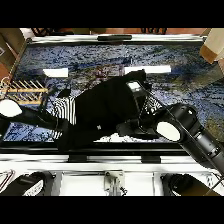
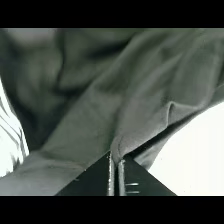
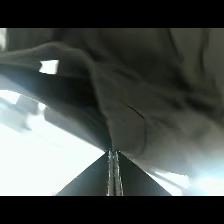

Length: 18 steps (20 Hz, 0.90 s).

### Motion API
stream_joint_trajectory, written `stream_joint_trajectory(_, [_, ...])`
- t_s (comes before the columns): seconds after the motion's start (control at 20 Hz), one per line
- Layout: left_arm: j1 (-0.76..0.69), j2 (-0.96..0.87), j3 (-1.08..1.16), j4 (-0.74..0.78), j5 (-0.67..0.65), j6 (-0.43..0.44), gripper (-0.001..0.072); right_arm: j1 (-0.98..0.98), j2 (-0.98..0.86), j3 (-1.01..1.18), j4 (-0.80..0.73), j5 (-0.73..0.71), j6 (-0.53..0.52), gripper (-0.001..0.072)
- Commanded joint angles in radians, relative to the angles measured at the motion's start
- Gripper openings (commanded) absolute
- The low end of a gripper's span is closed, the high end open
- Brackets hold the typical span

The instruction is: Fold the shirts.

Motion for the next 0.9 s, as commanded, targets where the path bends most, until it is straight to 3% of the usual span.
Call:
stream_joint_trajectory(0.0, [-0.065, 0.005, -0.182, 0.000, 0.105, -0.016, 0.0051, 0.002, 0.006, -0.093, 0.005, 0.095, 0.077, 0.0068])
stream_joint_trajectory(0.15, [-0.175, 0.005, -0.354, -0.155, 0.360, -0.016, 0.0051, 0.002, -0.042, -0.274, 0.102, -0.039, 0.104, 0.0067])
stream_joint_trajectory(0.4, [-0.291, 0.005, -0.387, -0.181, 0.408, -0.015, 0.0051, 0.002, -0.078, -0.307, 0.138, -0.072, 0.081, 0.0078])
stream_joint_trajectory(0.45, [-0.304, 0.005, -0.387, -0.181, 0.408, -0.015, 0.0051, 0.002, -0.078, -0.306, 0.154, -0.069, 0.050, 0.0169])
stream_joint_trajectory(0.5, [-0.315, 0.005, -0.387, -0.180, 0.408, -0.015, 0.0052, 0.002, -0.078, -0.302, 0.169, -0.065, 0.026, 0.0424])
stream_joint_trajectory(0.55, [-0.322, 0.005, -0.387, -0.180, 0.408, -0.011, 0.0052, 0.002, -0.078, -0.296, 0.174, -0.063, -0.002, 0.0505])
stream_joint_trajectory(0.85, [-0.325, 0.005, -0.387, -0.180, 0.412, 0.023, 0.0051, 0.002, -0.078, -0.283, 0.142, -0.121, -0.055, 0.0505])
